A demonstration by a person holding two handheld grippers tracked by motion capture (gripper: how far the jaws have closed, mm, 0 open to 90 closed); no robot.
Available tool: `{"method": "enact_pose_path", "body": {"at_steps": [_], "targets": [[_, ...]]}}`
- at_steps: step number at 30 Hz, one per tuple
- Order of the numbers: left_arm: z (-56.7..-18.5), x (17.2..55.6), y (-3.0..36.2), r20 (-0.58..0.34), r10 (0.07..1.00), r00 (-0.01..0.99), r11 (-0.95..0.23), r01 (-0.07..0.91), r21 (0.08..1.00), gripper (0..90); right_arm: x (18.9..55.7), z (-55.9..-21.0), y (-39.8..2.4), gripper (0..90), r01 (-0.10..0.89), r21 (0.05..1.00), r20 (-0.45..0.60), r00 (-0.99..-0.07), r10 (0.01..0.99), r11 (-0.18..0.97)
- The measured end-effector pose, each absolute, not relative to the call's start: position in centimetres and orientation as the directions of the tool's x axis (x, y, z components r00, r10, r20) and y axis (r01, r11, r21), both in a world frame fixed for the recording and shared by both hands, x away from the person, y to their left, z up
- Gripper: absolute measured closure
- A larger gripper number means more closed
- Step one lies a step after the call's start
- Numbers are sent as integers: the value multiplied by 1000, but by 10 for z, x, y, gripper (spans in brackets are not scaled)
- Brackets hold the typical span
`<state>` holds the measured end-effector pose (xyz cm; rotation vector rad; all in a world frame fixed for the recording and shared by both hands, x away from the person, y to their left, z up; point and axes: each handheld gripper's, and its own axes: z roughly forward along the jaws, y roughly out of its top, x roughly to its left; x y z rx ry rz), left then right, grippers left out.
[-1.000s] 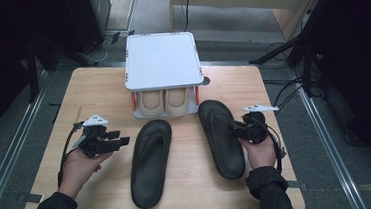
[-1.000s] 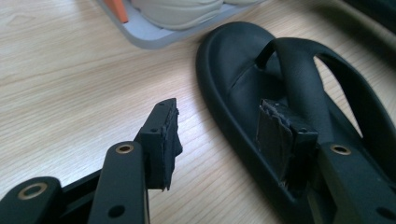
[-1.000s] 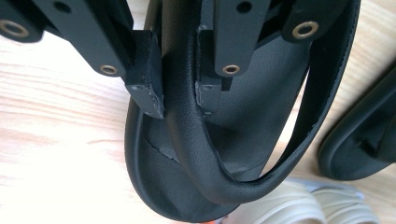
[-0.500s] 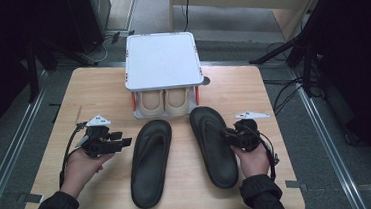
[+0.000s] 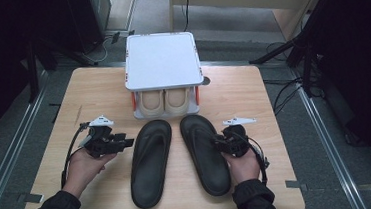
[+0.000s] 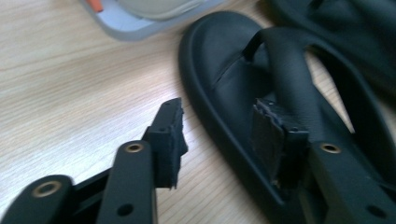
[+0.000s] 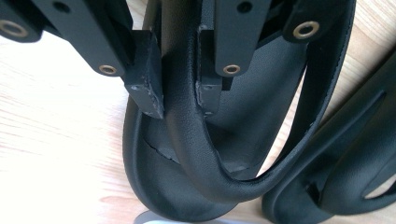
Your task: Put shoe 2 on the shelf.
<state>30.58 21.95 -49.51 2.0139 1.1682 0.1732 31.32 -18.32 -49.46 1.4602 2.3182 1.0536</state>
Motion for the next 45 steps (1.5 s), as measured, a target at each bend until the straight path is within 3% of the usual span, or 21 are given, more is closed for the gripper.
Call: {"method": "enact_pose_path", "body": {"at_steps": [24,30,33,35,39,45], "targets": [[-496,306,219,-263,779,569,-268,682,680,668,308,-506,-161,732,707,636,199,-537,820,309],[-495,305,220,-262,780,568,-269,682,680,731,308,-502,-167,620,697,655,222,-545,809,290],[-494,305,221,-256,781,569,-269,677,685,781,306,-495,-174,621,682,678,230,-550,803,273],[-493,303,221,-243,782,574,-283,674,683,836,304,-490,-179,669,672,694,244,-559,793,260],[-495,302,220,-236,781,578,-300,679,670,898,297,-481,-185,891,648,714,258,-595,761,265],[-505,303,220,-258,786,562,-292,705,647,900,302,-491,-190,900,657,697,230,-585,778,287]]}}
